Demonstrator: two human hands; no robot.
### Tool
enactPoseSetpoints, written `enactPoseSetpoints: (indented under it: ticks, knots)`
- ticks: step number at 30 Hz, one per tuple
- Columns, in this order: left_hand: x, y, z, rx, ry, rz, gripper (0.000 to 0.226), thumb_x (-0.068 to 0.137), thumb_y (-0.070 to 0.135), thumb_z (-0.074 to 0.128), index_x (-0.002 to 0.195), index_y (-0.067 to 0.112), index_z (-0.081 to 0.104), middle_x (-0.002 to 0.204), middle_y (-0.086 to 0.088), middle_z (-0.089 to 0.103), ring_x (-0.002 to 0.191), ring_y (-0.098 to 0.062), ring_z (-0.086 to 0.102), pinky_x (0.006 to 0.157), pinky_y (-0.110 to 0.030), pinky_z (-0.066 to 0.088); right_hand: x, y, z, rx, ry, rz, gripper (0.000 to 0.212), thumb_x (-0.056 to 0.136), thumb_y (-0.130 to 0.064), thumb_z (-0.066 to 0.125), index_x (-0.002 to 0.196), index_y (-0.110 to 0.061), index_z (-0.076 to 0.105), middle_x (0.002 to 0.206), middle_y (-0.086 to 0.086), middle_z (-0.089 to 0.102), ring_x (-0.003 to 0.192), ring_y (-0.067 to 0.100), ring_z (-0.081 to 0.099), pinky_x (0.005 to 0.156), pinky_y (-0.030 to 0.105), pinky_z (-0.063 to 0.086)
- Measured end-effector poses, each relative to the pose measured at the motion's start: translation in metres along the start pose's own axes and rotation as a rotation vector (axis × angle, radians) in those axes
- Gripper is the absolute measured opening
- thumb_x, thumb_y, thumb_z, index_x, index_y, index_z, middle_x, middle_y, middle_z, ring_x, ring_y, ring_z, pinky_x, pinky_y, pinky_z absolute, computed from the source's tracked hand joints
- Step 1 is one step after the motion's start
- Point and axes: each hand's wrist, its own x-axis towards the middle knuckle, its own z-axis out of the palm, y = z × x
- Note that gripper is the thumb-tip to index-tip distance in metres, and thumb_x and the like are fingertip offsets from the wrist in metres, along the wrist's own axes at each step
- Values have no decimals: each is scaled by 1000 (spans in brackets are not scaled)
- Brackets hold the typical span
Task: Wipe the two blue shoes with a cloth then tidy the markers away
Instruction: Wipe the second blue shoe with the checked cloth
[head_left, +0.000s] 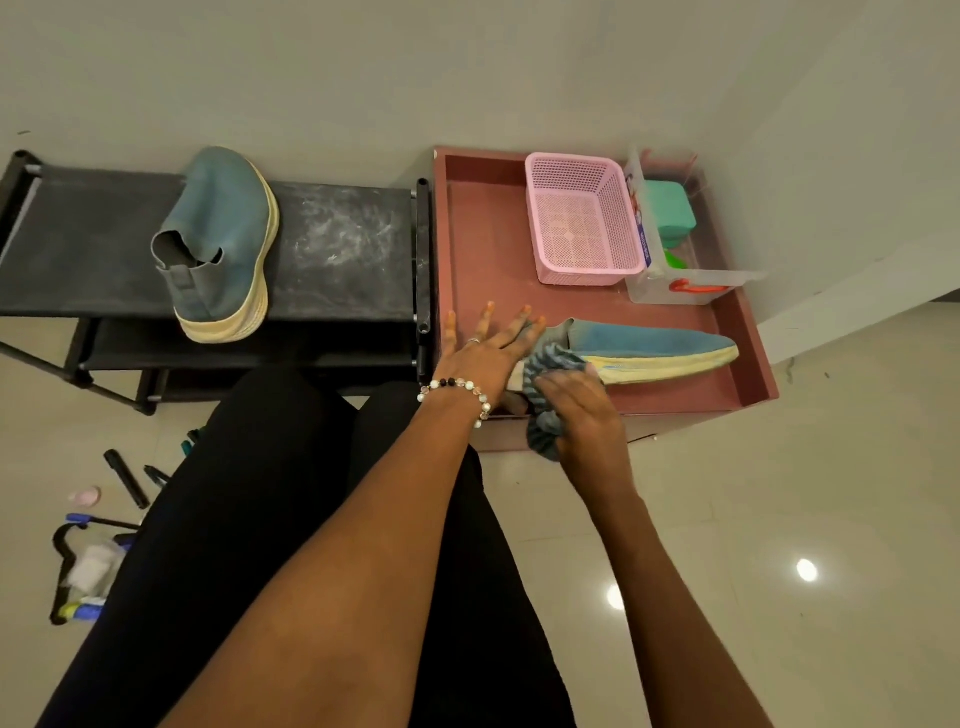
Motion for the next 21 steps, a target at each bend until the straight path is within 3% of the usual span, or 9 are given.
enactPoseSetpoints:
  ticks: [3, 5, 7, 10, 11, 13, 15, 18, 21]
  knots:
    - [2, 2, -1, -16, -27, -10, 116, 70, 55, 73, 150, 38, -9, 157, 18, -16, 144, -26, -21, 105, -66, -13, -3, 7, -2, -76, 93, 251, 43, 68, 0, 47, 106, 2, 67, 102, 16, 67, 101, 21, 50, 91, 47, 49]
    - [4, 2, 0, -11, -22, -19, 114, 71, 54, 72, 151, 37, -7, 157, 17, -15, 144, -27, -20, 105, -65, -13, -3, -2, 9, -125, 120, 306, 46, 66, 3, 44, 106, 4, 67, 102, 18, 67, 99, 28, 57, 90, 37, 49]
    - [7, 2, 5, 8, 8, -36, 98, 85, 42, 66, 150, 39, -7, 157, 19, -15, 145, -26, -17, 106, -64, -14, 0, -18, 20, -122, 100, 274, 44, 68, 3, 44, 106, 6, 66, 104, 19, 67, 99, 32, 60, 91, 38, 49]
    - [8, 0, 10, 26, 72, -38, 69, 103, 24, 38, 148, 45, -9, 155, 23, -17, 146, -25, -15, 105, -61, -17, -2, -33, 25, -76, -27, 129, 41, 64, 2, 69, 105, 5, 66, 107, 18, 66, 106, 29, 56, 96, 44, 48]
    - [9, -2, 10, 20, 68, -37, 68, 103, 23, 36, 147, 45, -10, 155, 24, -17, 146, -24, -14, 105, -61, -17, -3, -30, 21, -69, -56, 70, 39, 67, -3, 67, 105, 4, 67, 107, 18, 67, 107, 26, 53, 97, 41, 46]
    - [6, -2, 9, 8, 48, -32, 79, 98, 26, 49, 148, 44, -10, 155, 23, -16, 146, -24, -14, 106, -63, -16, -1, -16, 7, -47, -73, -39, 40, 72, -8, 48, 105, 4, 67, 108, 18, 66, 109, 22, 48, 102, 37, 38]
    - [4, 0, 3, -24, -4, -24, 101, 83, 42, 67, 150, 40, -8, 157, 21, -15, 145, -24, -15, 106, -65, -15, 1, 4, -5, -53, -80, -39, 46, 70, -4, 43, 109, 3, 66, 110, 17, 65, 110, 22, 49, 107, 39, 33]
    - [3, 1, -1, -58, -43, -23, 116, 70, 56, 72, 151, 35, -8, 158, 17, -14, 145, -28, -18, 104, -66, -15, -4, 20, -6, -130, 15, 179, 47, 64, 9, 61, 110, 2, 65, 106, 17, 66, 102, 28, 54, 93, 48, 48]
    - [3, 3, -2, -48, -50, -34, 114, 71, 55, 71, 151, 34, -8, 158, 16, -14, 145, -29, -17, 104, -66, -15, -8, -1, 8, -210, 59, 310, 57, 56, 8, 51, 112, 9, 62, 109, 25, 64, 100, 40, 61, 88, 51, 52]
